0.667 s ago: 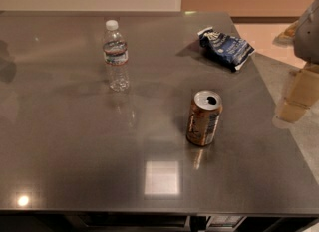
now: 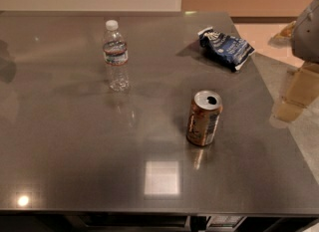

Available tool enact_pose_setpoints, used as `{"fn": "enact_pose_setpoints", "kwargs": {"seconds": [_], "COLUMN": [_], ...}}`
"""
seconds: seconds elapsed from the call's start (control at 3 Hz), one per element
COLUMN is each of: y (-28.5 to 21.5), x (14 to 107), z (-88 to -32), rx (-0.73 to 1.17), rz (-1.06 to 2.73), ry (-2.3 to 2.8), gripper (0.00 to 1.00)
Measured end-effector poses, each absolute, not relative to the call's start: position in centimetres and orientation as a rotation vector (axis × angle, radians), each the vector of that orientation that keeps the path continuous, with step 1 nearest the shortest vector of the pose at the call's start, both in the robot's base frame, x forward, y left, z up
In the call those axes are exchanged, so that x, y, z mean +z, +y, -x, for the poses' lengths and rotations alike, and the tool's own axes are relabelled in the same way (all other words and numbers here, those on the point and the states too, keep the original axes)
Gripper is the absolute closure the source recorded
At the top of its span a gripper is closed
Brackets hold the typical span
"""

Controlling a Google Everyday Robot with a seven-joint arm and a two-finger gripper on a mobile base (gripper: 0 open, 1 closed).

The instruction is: Knock orange can over

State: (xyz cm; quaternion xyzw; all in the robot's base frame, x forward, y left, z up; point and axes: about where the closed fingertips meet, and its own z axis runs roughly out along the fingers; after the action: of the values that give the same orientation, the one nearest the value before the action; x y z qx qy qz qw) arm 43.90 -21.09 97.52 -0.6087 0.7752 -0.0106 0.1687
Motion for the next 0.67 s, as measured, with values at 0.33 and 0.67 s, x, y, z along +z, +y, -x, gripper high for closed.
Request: {"fn": "enact_pose_setpoints", "kwargs": {"seconds": [0.33, 0.67], "y": [-19.7, -18.0], "x": [96.1, 94.3], "z": [-44.0, -44.5], "rx": [0.102, 0.242], "rz": [1.732, 1.712], "ry": [2.141, 2.069], "gripper": [0.0, 0.0]}}
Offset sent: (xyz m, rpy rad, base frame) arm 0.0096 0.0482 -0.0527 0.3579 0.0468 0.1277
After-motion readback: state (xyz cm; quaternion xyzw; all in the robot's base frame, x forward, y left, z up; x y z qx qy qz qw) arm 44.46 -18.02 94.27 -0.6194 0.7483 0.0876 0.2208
